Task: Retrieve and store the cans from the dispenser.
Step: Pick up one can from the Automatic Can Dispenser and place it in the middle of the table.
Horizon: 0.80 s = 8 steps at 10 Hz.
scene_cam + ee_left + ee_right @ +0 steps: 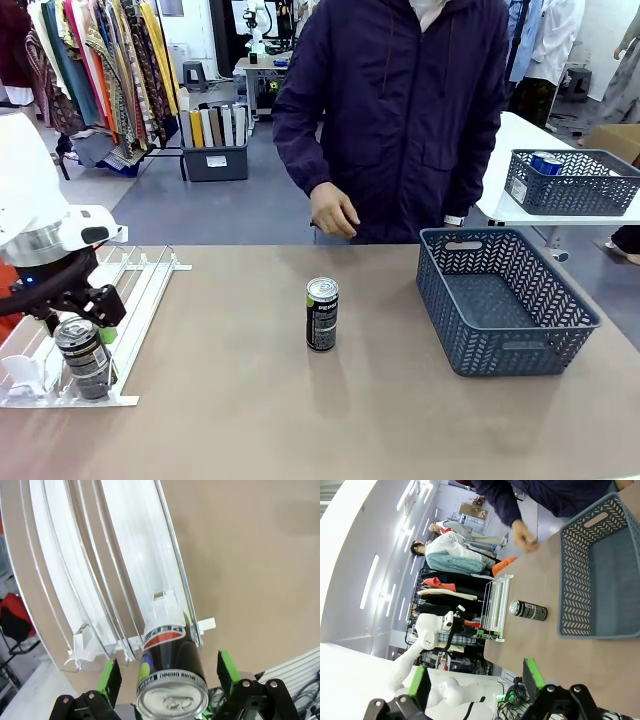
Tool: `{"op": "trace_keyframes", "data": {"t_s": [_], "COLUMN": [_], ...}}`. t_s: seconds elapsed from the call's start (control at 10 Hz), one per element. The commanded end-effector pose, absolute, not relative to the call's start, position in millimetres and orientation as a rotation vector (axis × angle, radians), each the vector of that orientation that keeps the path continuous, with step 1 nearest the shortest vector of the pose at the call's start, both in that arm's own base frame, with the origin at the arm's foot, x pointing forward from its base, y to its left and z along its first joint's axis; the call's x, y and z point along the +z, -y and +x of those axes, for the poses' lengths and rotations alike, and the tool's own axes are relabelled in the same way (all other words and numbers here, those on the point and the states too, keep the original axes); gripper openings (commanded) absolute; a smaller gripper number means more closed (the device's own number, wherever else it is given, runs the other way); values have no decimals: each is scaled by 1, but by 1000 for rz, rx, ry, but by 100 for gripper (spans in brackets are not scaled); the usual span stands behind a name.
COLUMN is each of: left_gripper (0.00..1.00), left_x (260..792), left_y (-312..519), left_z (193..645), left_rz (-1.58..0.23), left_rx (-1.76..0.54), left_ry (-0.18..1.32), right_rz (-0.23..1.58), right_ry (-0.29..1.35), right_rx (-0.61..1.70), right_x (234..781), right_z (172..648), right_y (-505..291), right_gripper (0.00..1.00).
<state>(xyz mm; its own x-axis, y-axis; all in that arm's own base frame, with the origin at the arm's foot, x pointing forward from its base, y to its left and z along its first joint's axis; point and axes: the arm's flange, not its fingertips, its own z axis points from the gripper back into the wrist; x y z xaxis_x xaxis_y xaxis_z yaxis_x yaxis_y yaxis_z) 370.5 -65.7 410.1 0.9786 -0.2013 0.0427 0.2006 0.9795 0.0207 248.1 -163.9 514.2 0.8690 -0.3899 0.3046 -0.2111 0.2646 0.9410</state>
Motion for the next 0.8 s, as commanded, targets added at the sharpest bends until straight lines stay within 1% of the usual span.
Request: {"op": "trace_keyframes", "data": {"t_s": [0.0, 0.2, 0.7], "left_gripper": [100, 100, 100], "left_x": [401, 403, 402], "left_y": [66, 66, 69], "left_z": [366, 365, 360], "left_rz": [18, 7, 10], "left_rx": [-176, -182, -208], "left_ry": [39, 34, -33], "right_rz": [1338, 1338, 1338], "right_ry": [571, 571, 571], "right_rx": [-120, -120, -120], "right_x": [518, 518, 518], "right_z": [251, 251, 251], "right_y": [163, 163, 163], "right_gripper": [100, 100, 100]}}
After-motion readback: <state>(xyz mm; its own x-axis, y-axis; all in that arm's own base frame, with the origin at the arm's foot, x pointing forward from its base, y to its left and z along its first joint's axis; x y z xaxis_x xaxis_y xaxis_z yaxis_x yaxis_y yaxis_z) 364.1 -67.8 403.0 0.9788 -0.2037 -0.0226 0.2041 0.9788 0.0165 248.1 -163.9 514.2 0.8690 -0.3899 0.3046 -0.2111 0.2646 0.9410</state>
